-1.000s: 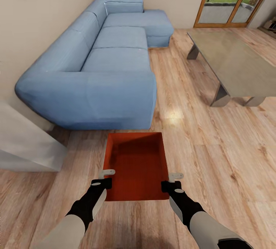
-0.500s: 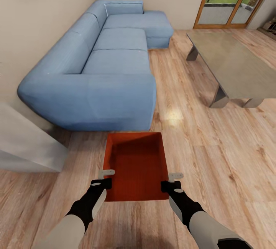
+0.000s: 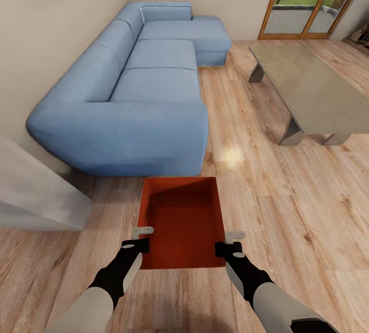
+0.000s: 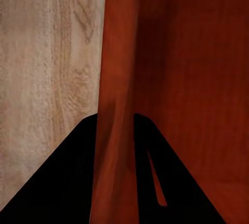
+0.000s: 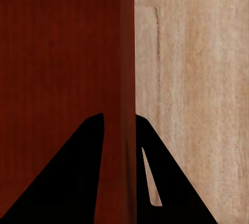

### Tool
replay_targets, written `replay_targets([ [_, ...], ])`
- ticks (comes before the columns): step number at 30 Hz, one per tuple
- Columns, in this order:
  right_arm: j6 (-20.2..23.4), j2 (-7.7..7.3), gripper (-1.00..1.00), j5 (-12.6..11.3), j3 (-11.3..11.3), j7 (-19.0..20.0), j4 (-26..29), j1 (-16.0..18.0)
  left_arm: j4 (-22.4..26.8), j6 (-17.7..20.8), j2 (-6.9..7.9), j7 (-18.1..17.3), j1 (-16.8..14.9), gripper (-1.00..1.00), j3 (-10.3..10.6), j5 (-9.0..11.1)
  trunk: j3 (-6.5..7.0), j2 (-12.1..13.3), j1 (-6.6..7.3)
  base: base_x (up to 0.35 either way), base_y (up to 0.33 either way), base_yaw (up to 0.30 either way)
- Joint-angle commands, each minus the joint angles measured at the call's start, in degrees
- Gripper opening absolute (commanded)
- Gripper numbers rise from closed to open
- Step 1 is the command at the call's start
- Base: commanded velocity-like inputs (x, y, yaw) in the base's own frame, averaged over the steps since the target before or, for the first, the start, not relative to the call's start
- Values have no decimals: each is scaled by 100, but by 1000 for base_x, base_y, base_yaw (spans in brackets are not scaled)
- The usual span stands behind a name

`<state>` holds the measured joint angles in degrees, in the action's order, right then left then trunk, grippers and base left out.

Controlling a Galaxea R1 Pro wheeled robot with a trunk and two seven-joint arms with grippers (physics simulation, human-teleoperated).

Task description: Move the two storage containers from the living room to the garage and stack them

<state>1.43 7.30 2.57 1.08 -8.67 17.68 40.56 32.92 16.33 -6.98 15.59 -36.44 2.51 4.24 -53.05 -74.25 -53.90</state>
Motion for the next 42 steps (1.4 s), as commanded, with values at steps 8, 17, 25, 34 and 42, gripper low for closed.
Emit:
replay_targets([
  [8, -2, 0, -100, 51, -55, -29, 13, 1, 16, 55, 7, 137, 0, -100, 4, -82, 141, 320, 176, 0, 0, 0],
  [17, -21, 0, -100, 51, -55, -29, 16, 0, 18, 55, 5, 137, 2, -100, 4, -82, 303, 681, 374, 0, 0, 0],
  [25, -37, 0, -100, 46, -56, -29, 24, 2, 21, 55, 11, 137, -3, -100, 4, -82, 446, 1002, 550, 0, 0, 0],
  [34, -37, 0, -100, 50, -55, -29, 25, 0, 21, 55, 10, 137, 0, -100, 4, -82, 608, 1363, 747, 0, 0, 0],
  [42, -33, 0, -100, 51, -55, -29, 25, 1, 21, 55, 12, 137, -1, -100, 4, -82, 751, 1684, 923, 0, 0, 0],
])
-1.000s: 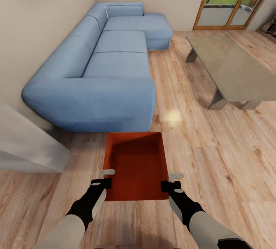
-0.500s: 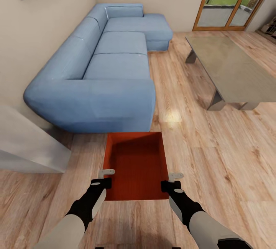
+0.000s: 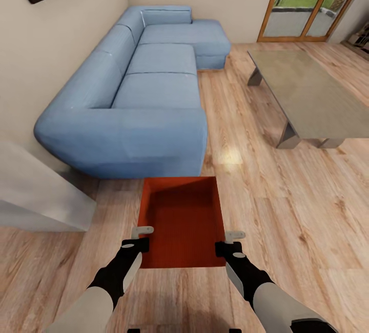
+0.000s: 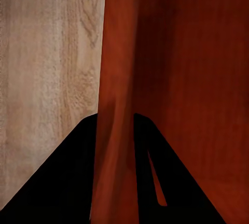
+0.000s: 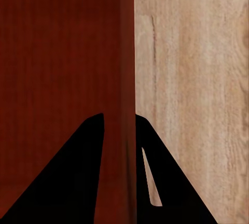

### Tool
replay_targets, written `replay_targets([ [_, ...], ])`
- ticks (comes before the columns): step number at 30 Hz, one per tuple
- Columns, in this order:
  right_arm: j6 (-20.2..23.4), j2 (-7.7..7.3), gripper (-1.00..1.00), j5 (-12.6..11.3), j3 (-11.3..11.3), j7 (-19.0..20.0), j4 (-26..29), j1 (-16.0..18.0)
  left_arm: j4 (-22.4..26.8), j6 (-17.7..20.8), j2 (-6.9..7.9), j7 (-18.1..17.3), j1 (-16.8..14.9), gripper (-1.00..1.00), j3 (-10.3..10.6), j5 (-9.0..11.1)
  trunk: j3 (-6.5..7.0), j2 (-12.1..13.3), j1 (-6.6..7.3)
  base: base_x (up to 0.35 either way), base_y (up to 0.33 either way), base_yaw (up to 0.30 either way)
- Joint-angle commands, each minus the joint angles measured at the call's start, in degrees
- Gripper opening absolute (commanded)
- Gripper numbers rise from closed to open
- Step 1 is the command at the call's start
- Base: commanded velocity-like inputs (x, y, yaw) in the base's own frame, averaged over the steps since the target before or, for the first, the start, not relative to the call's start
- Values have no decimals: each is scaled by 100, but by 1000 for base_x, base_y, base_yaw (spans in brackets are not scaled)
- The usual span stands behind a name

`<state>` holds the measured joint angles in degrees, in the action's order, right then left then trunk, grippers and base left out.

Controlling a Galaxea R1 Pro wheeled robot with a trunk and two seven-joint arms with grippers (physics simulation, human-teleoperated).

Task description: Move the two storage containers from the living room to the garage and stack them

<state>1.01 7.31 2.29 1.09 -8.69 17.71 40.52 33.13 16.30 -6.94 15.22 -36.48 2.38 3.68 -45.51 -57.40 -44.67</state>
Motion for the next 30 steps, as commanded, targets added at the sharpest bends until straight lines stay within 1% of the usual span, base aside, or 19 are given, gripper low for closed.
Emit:
replay_targets([
  [1, 8, -2, -100, 78, -56, -28, 22, 5, 0, 57, 8, 174, 3, -100, 15, -26, 15, 39, 22, 0, 0, 0],
  [30, 13, -2, -100, 78, -31, -28, 31, 7, 0, 57, 9, 174, 3, -100, 8, -26, 536, 1202, 659, 0, 0, 0],
])
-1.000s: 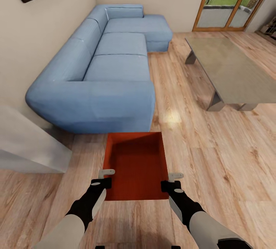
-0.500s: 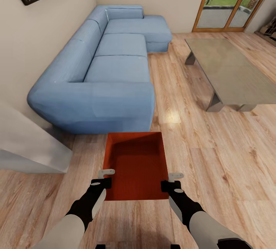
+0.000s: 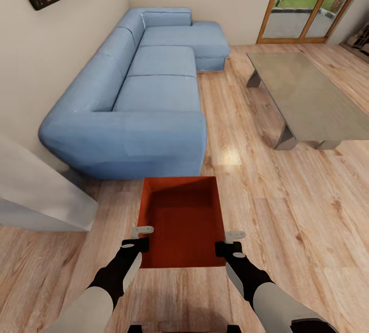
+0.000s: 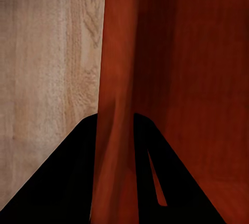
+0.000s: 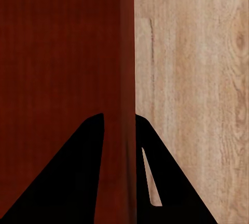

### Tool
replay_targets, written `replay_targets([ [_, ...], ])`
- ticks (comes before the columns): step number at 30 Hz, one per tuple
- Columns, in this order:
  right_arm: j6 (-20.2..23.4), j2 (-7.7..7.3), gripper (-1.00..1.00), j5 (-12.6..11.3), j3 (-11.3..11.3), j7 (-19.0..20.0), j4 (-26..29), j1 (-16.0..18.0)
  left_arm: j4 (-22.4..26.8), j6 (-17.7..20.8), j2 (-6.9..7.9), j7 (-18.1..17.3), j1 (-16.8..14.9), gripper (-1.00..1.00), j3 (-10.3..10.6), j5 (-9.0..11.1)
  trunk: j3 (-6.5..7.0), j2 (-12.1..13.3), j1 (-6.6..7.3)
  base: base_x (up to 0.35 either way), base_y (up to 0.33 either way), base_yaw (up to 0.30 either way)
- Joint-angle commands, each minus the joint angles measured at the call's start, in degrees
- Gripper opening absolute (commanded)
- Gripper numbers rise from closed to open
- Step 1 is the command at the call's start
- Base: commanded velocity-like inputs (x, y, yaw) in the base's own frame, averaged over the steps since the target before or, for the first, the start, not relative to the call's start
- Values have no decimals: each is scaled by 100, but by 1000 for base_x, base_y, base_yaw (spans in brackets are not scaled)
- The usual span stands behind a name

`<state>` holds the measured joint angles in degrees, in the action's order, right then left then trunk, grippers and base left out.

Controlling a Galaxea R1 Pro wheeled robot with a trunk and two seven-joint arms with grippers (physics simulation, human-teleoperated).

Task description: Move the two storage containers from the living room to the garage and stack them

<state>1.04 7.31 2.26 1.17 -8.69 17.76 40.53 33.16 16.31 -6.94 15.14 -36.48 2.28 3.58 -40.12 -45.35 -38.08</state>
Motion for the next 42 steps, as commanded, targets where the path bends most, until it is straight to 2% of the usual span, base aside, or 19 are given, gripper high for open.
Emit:
replay_targets([
  [1, 10, -2, -100, 82, -41, -27, 25, 6, -2, 56, 8, 182, 2, -100, 18, -16, 15, 38, 22, 0, 0, 0],
  [38, 7, -2, -100, 82, -62, -36, 31, 6, 0, 49, 1, 174, 5, -100, 26, -16, 679, 1522, 834, 0, 0, 0],
  [42, 14, 11, -100, -2, 83, -86, 46, 7, 24, 20, 35, 108, 4, -100, 40, 140, 678, 1521, 834, 0, 0, 0],
])
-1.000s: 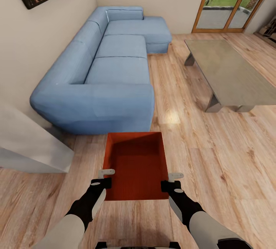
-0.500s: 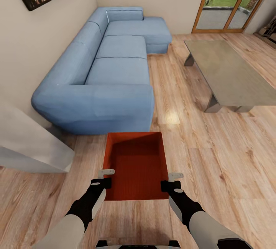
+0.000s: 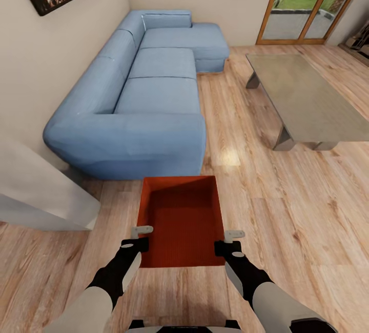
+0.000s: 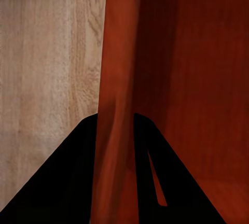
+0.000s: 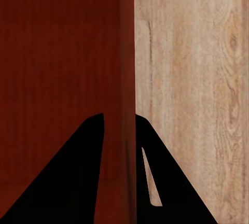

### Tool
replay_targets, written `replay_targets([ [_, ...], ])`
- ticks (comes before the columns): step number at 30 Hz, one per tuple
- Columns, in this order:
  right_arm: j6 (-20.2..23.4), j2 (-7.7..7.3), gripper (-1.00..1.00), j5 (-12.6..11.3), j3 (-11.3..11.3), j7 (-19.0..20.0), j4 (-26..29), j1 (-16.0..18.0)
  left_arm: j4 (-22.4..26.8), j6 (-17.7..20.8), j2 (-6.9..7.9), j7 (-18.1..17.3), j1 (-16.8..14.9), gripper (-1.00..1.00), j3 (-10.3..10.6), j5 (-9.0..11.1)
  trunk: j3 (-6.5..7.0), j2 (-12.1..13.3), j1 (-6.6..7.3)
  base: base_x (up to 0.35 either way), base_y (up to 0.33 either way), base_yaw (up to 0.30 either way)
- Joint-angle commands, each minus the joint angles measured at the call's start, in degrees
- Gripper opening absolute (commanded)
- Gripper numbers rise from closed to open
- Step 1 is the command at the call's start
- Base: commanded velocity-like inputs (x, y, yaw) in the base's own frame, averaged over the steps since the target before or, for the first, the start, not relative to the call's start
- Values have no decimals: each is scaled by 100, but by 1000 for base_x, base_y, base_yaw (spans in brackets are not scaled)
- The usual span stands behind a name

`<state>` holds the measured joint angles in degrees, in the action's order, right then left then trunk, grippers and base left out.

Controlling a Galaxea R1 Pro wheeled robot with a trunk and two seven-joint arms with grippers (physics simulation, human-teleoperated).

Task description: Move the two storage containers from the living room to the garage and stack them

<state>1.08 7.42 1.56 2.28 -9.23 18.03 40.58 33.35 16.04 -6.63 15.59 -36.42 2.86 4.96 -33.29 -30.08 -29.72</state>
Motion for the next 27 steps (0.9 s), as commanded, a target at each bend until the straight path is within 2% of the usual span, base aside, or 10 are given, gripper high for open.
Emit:
replay_targets([
  [1, 9, 3, -100, 49, -9, -36, 20, 2, 5, 45, 7, 50, -2, -100, -3, 19, -6, -7, -2, 0, 0, 0],
  [5, 4, 12, -100, -17, 57, -113, 50, 2, 5, 41, 30, 11, 0, -100, -19, -18, -6, -7, -2, 0, 0, 0],
  [14, -1, -3, -100, -545, 599, -219, 55, 2, 0, 39, 39, 6, 3, -100, -17, -13, -6, -7, -2, 0, 0, 0],
  [24, 11, -43, -100, -760, 806, -219, 68, 2, 5, 39, 39, 5, 3, -100, -14, -2, -6, -7, -2, 0, 0, 0],
  [25, 7, 5, -100, 73, -151, -219, 241, 2, 5, 39, 39, 5, 3, -100, -40, -74, -6, -7, -2, 0, 0, 0],
  [27, 2, -2, -100, 73, -150, -219, 240, 2, 5, 39, 39, 5, 1, -100, -40, -74, -6, -7, -2, 0, 0, 0],
])
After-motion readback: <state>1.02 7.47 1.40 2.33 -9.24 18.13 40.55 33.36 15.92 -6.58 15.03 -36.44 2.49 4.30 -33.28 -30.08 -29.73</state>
